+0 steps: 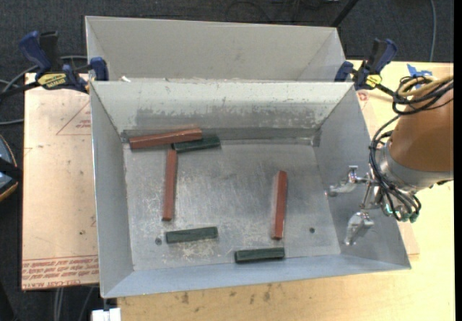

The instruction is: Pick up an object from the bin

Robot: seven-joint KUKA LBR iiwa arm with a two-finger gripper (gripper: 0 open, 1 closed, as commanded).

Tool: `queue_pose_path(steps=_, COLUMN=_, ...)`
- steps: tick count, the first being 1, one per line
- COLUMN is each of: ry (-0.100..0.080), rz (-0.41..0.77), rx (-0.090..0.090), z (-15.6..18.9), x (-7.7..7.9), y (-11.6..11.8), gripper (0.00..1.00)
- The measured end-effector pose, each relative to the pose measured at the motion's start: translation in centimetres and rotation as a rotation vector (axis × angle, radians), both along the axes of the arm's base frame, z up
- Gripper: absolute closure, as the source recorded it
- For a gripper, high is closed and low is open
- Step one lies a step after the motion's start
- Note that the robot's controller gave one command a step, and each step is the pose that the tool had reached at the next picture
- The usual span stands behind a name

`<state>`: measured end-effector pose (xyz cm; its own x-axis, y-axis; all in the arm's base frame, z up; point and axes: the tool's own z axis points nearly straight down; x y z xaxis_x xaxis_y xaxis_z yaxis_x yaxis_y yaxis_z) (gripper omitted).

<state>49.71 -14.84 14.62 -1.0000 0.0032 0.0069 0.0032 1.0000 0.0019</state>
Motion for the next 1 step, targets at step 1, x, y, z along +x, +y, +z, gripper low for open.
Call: queue_pose_path(steps=1, ry=-0.007, rz=0.003, rx=-0.001, z=0.40, x=0.20, y=0.05, gripper=0.00)
